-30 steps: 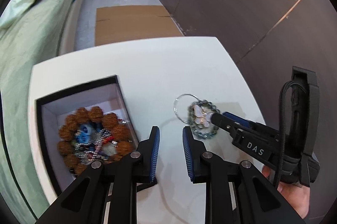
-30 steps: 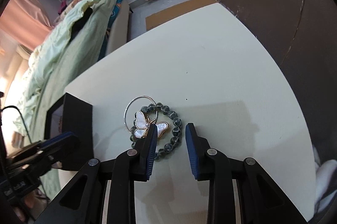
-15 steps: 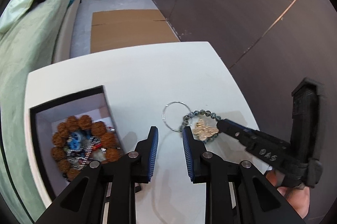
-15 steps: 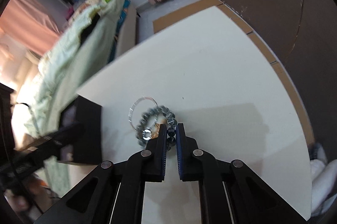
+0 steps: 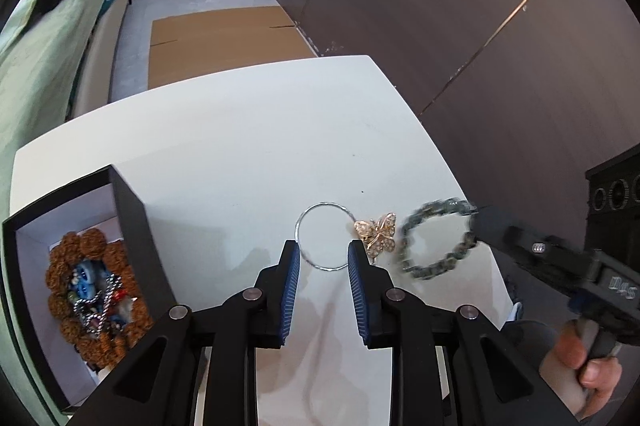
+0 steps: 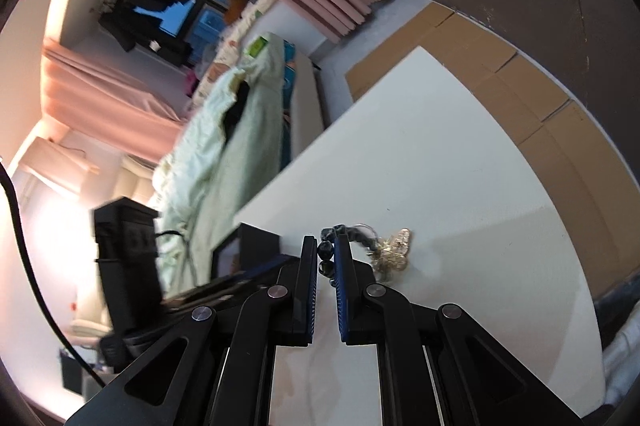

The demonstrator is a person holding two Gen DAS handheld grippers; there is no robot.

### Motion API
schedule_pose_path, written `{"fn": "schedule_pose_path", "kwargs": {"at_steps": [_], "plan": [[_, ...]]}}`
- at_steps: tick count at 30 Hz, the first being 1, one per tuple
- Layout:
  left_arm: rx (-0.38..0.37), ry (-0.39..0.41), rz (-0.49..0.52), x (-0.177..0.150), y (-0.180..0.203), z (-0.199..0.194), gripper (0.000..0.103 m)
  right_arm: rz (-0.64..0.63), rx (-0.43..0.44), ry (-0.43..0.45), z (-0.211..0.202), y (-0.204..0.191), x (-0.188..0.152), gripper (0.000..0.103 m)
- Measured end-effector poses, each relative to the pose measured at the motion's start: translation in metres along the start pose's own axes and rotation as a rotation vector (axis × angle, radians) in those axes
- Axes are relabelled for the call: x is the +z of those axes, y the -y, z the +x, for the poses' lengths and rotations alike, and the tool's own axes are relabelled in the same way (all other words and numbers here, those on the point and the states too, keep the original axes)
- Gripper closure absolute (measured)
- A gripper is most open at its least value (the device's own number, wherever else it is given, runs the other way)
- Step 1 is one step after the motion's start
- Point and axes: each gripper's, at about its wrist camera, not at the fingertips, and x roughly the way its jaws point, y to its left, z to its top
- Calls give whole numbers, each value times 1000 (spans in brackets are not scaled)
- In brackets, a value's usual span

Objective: Organize jewelry
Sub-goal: 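Grasp the green bead bracelet with the right tool and lift it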

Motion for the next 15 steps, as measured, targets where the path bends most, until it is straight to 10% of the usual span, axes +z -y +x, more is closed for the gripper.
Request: {"fn": "schedule_pose_path", "kwargs": {"at_steps": [15], "plan": [[192,-20,76,5,13,43,77,24,-16,76,-26,12,-1,94]]}}
